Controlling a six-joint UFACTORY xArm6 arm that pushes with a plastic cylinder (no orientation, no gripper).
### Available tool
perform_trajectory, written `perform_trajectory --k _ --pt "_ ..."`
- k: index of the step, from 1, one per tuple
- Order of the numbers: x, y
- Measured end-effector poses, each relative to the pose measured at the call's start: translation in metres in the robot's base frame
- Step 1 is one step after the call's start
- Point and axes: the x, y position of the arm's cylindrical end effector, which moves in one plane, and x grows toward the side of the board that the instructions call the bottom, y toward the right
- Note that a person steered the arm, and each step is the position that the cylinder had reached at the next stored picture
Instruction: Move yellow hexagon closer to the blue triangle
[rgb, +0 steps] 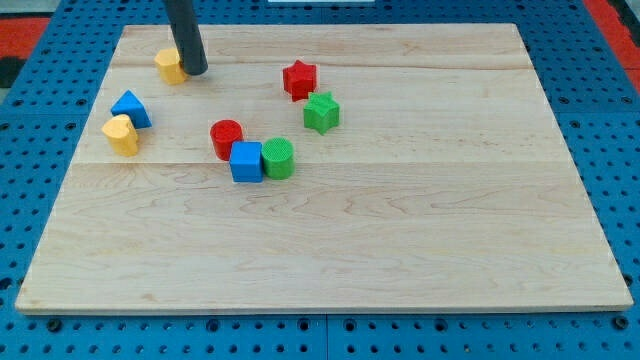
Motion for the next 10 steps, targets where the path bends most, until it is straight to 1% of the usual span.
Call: perform_trajectory --k 1,2,3,4,6,7,8,9,10 --pt "-0.017 0.002" --pt "-0.017 -0.004" --pt "0.002 -0.032" --pt "0.012 -0.051" --pt "0.021 -0.028" --pt "-0.015 -0.017" --pt "-0.022 -0.061" --pt "-0.016 -0.126" --pt "-0.002 -0.115"
